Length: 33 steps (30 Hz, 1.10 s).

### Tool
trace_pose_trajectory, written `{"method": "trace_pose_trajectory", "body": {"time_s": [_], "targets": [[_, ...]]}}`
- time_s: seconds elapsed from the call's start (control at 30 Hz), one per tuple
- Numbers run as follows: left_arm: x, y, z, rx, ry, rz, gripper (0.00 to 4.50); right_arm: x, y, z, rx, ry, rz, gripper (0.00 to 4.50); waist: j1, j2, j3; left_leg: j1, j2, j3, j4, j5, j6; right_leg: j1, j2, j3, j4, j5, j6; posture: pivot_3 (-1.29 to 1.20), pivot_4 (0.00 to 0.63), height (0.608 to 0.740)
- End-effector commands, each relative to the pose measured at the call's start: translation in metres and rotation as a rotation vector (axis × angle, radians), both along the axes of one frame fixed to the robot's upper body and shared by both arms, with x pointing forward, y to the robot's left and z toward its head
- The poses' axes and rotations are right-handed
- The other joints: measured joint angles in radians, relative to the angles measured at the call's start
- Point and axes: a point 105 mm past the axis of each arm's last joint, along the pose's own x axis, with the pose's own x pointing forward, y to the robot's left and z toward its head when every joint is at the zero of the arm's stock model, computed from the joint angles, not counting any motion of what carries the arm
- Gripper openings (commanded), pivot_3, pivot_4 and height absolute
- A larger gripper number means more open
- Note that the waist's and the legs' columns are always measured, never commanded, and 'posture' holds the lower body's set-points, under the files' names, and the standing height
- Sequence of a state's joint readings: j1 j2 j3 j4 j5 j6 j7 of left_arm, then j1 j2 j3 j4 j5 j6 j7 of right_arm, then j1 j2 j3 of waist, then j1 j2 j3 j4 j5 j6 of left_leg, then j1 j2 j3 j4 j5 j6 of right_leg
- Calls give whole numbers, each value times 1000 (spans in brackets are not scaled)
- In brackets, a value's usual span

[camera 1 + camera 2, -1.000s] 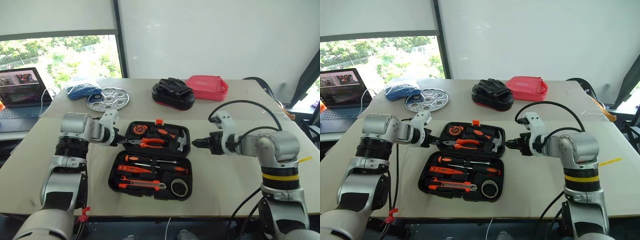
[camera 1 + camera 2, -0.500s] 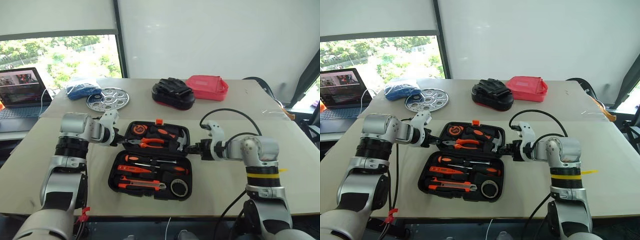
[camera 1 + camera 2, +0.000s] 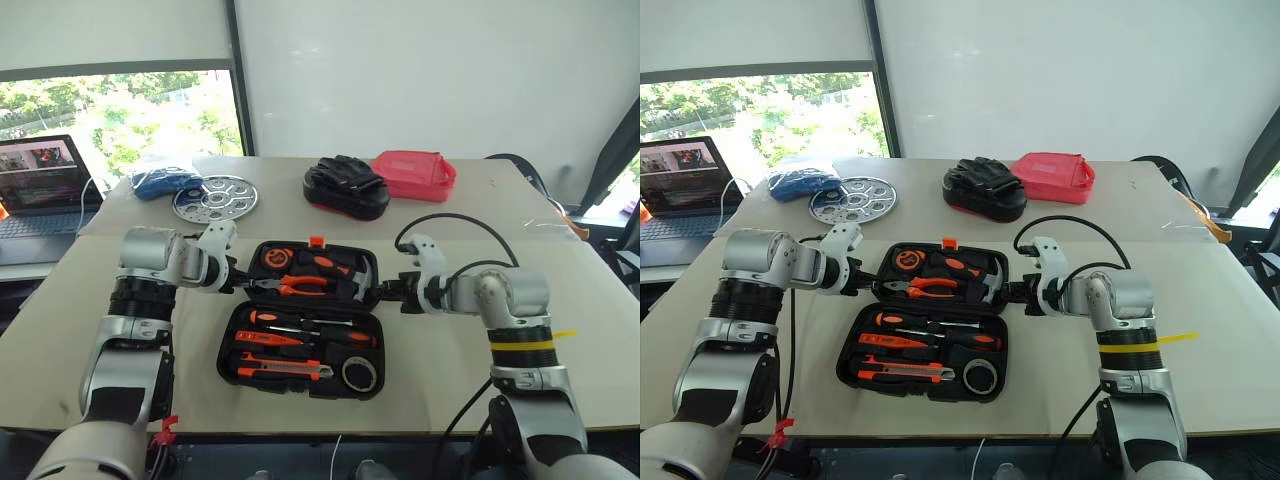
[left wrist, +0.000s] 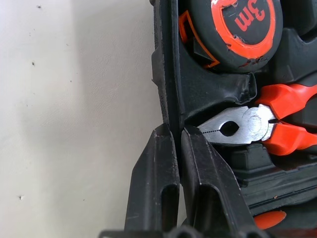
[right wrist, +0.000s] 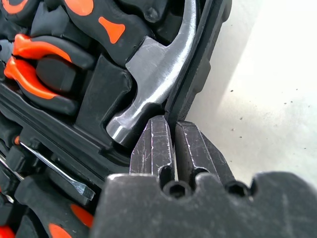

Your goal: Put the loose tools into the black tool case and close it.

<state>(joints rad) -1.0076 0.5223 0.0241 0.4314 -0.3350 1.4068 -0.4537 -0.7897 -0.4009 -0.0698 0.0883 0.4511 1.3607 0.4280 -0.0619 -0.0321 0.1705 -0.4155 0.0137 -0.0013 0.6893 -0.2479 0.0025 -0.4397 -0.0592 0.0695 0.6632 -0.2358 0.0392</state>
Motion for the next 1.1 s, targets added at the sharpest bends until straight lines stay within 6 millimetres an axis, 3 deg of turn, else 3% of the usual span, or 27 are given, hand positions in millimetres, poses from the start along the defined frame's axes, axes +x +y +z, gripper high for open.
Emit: {"method": "trace_pose_trajectory", "body": {"time_s": [0.03,0.5,0.83,1.1], "targets": [[2,1,17,22,-175,-59,0,-5,9,16,-17,-151,75,14,0,0,0,0,0,0,0,0,0,0,0,0,0,0,0,0,150,740],[-33,-5,27,-149,-455,-119,0,-33,18,36,27,-385,128,14,4,0,0,-1,1,0,-5,0,0,-1,-1,0,-1,0,0,0,150,740],[-54,-10,37,-170,-711,-185,0,-43,16,29,-74,-592,128,14,21,0,0,-1,1,1,-5,0,0,-1,-1,0,-6,0,0,0,150,740],[-50,-9,44,-152,-837,-171,0,-44,11,32,-154,-764,105,14,25,0,0,-1,0,1,-6,0,0,-1,-1,0,-8,0,0,0,150,740]]}}
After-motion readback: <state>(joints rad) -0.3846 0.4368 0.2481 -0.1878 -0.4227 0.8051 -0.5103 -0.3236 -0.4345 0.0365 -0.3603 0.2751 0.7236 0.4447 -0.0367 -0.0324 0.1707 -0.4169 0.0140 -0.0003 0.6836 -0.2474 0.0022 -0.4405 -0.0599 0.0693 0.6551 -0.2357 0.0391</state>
